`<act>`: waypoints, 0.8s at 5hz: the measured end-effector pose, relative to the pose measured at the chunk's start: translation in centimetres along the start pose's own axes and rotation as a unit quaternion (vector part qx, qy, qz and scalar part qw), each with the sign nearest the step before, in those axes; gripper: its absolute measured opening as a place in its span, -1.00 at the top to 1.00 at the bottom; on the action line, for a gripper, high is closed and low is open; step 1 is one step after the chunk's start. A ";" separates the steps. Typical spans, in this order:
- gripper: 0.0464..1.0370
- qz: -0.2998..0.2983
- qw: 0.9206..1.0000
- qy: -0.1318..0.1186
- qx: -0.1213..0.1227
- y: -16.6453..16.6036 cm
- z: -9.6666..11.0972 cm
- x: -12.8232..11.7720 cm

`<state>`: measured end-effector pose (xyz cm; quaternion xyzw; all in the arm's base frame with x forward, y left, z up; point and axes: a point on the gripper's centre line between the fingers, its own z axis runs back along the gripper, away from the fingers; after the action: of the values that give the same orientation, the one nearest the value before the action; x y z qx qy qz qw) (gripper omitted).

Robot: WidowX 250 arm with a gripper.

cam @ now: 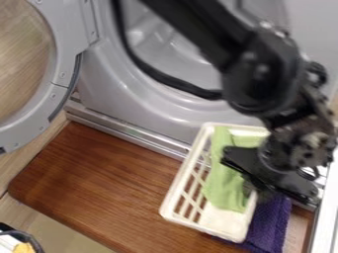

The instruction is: Dragging the crate to the right

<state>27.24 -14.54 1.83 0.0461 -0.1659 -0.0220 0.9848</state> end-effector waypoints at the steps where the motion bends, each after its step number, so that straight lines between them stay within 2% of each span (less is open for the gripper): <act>1: 0.91 -0.023 1.000 0.010 -0.005 -2.2 -1.0 -0.5; 2: 0.83 -0.030 0.999 0.031 -0.001 -2.8 -2.3 -1.1; 3: 0.43 -0.032 0.998 0.047 -0.002 -3.1 -2.6 -1.4; 4: -0.18 -0.045 0.998 0.042 -0.013 -3.3 -2.8 -1.5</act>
<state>26.61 -17.47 -1.60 0.0417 -0.1216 -0.0664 0.9895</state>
